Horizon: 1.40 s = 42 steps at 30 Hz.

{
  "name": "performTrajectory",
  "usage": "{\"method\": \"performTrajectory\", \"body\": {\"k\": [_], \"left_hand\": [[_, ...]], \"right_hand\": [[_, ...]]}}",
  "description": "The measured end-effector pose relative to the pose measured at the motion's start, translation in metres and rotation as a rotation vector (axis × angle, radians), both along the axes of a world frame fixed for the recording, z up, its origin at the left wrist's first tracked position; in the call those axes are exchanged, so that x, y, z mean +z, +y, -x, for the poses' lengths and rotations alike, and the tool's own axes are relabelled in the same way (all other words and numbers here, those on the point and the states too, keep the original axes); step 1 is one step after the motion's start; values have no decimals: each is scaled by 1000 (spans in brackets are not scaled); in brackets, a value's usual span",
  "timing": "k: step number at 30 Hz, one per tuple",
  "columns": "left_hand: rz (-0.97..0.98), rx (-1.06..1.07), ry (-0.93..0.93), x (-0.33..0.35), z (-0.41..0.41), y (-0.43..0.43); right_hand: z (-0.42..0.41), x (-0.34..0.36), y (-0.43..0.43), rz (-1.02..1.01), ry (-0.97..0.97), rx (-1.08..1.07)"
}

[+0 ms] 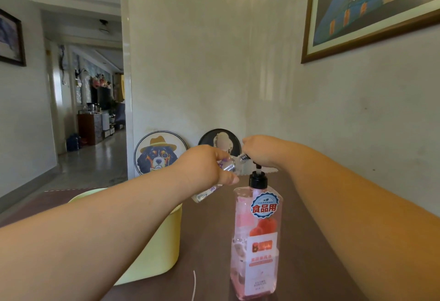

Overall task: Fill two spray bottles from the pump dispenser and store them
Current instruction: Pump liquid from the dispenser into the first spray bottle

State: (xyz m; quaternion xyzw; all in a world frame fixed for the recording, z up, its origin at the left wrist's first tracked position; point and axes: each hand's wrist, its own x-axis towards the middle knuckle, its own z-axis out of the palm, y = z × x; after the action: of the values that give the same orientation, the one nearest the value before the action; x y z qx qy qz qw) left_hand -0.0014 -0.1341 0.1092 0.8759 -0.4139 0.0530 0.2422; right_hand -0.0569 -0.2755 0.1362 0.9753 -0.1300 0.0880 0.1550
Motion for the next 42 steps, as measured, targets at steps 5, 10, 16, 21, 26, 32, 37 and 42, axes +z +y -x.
{"method": "performTrajectory", "body": {"k": [5, 10, 16, 21, 26, 32, 37, 42], "left_hand": [[-47, -12, 17, -9, -1, 0], [-38, -5, 13, -8, 0, 2], [-16, 8, -14, 0, 3, 0], [-56, -5, 20, -11, 1, 1], [-54, 3, -9, -2, 2, 4], [-78, 11, -39, -2, 2, 1], [-86, 1, -1, -8, 3, 2], [-63, 33, -38, 0, 8, 2]], "right_hand": [[-8, -14, 0, 12, 79, -24], [-6, -11, 2, 44, 101, -4], [-4, -5, -5, 39, 43, 14], [-11, -18, -1, 66, 101, -17], [-5, -6, 1, 22, 45, 16], [-6, -9, 2, 42, 87, 22], [-6, -13, 5, 43, 123, 2], [0, 0, 4, 79, 86, 35]]}}
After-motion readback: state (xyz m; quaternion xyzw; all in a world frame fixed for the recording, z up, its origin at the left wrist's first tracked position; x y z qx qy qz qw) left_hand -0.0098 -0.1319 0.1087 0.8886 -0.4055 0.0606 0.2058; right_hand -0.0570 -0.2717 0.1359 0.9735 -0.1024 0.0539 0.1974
